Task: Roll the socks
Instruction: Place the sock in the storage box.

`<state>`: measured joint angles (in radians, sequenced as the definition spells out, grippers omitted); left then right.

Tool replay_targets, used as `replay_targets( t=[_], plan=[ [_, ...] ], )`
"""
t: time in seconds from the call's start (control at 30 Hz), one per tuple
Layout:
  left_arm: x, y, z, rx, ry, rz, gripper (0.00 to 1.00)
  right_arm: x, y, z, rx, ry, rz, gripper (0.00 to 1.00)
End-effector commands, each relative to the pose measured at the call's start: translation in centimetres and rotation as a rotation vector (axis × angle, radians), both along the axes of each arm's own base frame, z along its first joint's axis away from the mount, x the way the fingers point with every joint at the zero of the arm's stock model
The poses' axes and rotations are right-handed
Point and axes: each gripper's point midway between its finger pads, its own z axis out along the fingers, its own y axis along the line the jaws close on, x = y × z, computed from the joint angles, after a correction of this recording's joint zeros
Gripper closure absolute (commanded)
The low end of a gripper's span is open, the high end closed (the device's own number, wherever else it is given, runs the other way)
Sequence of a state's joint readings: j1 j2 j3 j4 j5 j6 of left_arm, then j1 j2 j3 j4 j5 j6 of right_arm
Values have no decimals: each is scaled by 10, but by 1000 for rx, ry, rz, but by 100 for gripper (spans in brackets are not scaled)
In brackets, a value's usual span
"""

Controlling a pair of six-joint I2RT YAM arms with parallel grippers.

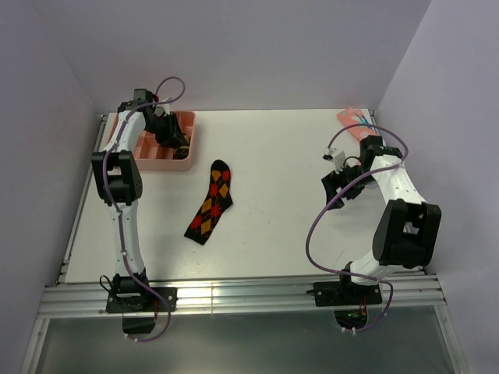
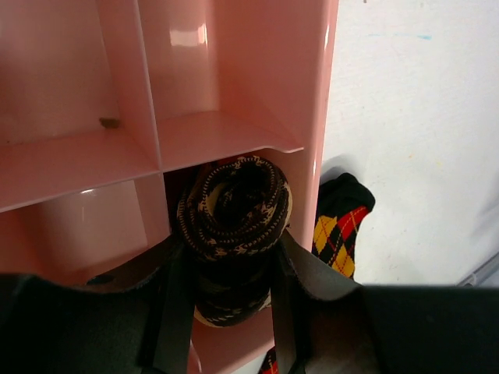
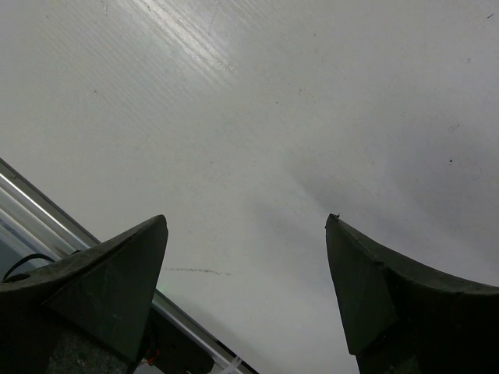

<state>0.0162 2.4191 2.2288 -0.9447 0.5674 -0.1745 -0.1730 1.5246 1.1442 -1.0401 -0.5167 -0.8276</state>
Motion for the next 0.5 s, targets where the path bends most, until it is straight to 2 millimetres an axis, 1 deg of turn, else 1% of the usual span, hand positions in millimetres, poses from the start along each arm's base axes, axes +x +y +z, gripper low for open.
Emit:
replay_targets(
  t=[0.0,0.07,0.1,0.17,0.2,0.27,0.33,0.37,0.47],
  plan=[
    [4,9,1,84,-13,5,100,3,0,2,13,-20,3,11],
    [3,13,-2,109,-1,15,100,3,1,2,13,-17,3,11],
    [3,7,-4,124,1,7,100,2,0,1,12,-16,2,11],
    [0,10,-13,190,26,18,100,2,0,1,10,-16,1,11],
    [0,8,-13,208,24,17,100,2,1,0,11,-12,2,11],
    [-1,13,-19,259,33,34,100,2,1,0,11,-13,3,11],
    [-3,10,-24,296,47,37,100,2,1,-1,12,-10,3,11],
    [-5,10,-30,339,55,39,100,2,1,0,11,-13,3,11],
    [-3,9,-35,380,55,67,100,2,1,0,11,-15,2,11]
  ],
)
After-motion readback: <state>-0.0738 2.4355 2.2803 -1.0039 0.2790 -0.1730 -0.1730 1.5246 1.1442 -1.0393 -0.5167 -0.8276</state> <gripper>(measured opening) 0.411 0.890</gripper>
